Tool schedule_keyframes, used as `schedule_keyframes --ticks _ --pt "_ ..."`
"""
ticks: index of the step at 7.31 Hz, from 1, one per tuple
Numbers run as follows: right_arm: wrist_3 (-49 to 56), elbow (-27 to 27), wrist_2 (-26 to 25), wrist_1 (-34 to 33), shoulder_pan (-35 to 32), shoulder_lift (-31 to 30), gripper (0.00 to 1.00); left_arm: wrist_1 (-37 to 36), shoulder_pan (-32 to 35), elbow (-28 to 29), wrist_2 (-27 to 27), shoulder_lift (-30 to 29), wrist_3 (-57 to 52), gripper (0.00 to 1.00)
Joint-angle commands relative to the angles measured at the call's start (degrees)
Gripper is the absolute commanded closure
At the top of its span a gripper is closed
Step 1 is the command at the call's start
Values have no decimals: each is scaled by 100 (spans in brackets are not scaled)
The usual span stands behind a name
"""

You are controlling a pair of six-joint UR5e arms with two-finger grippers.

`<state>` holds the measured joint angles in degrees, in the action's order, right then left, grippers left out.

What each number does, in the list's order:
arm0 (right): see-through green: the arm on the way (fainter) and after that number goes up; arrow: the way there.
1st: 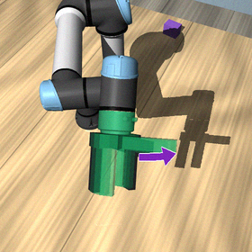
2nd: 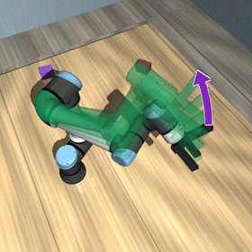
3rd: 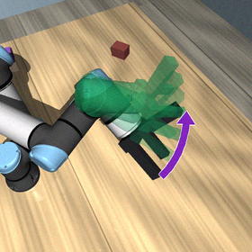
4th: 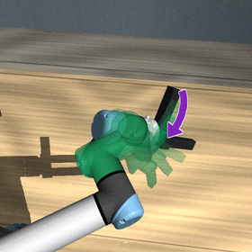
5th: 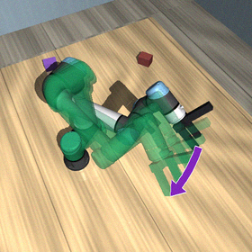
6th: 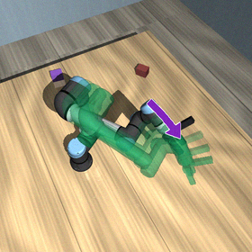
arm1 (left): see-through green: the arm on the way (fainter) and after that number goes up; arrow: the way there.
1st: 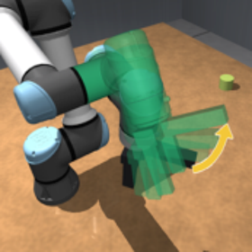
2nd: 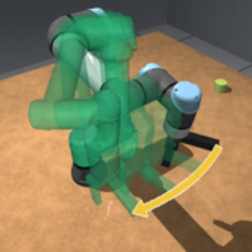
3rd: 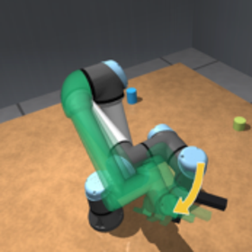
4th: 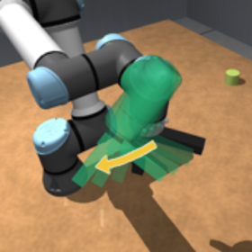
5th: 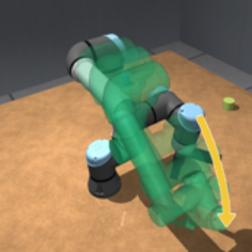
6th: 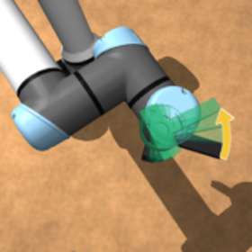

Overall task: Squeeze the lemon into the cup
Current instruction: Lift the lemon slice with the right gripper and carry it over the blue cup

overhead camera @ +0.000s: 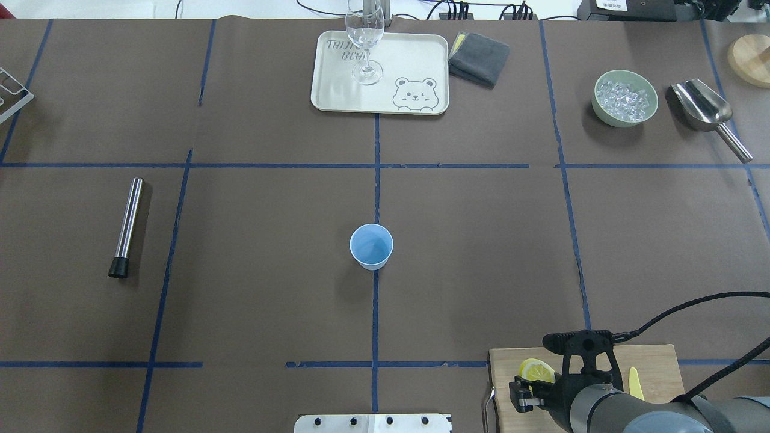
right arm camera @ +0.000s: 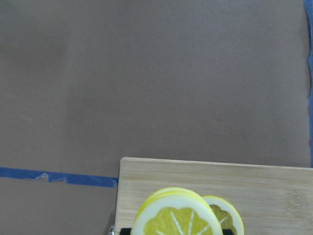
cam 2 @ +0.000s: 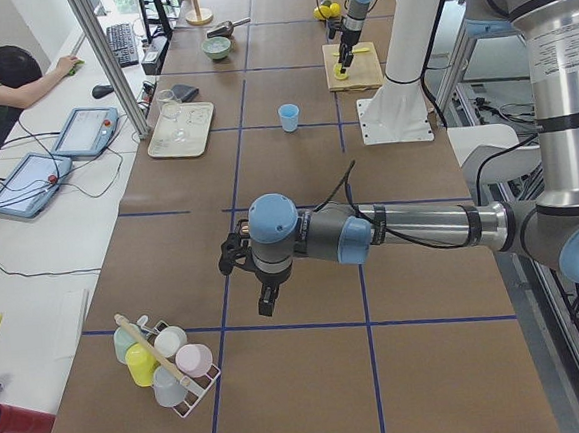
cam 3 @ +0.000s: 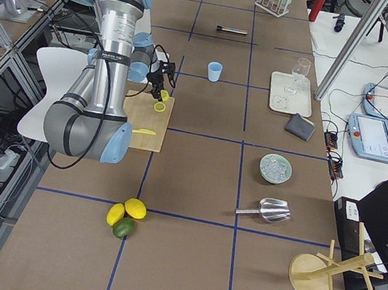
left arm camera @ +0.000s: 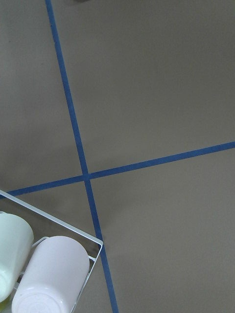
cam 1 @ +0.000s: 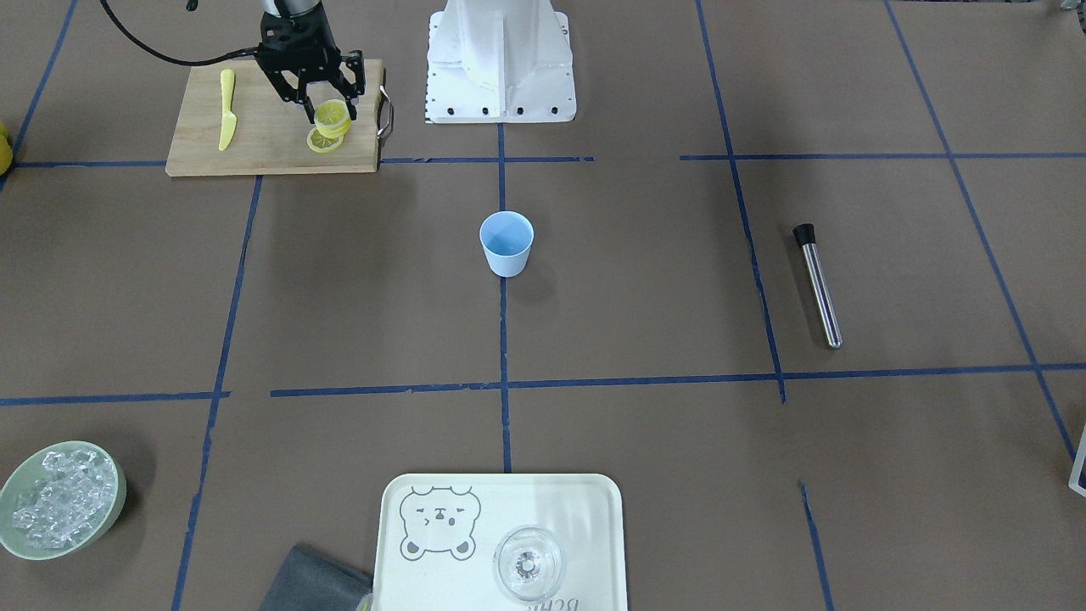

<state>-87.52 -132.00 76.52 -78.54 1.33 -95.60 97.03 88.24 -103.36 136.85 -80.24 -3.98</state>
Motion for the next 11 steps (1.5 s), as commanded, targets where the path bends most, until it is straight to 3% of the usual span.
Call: schedule_keyframes --ticks 1,3,7,9,11 --pt "16 -159 186 -12 -306 58 100 0 0 9 0 9 2 0" --pt "59 -133 459 -38 -571 303 100 0 0 18 0 9 2 0" --pt "261 199 1038 -1975 -1308 2267 100 -9 0 26 0 26 2 0" --pt "497 1276 1337 -2507 -1853 3665 100 0 0 70 0 18 2 0" --pt "666 2157 1478 -2517 -2223 4484 100 -17 0 88 0 35 2 0"
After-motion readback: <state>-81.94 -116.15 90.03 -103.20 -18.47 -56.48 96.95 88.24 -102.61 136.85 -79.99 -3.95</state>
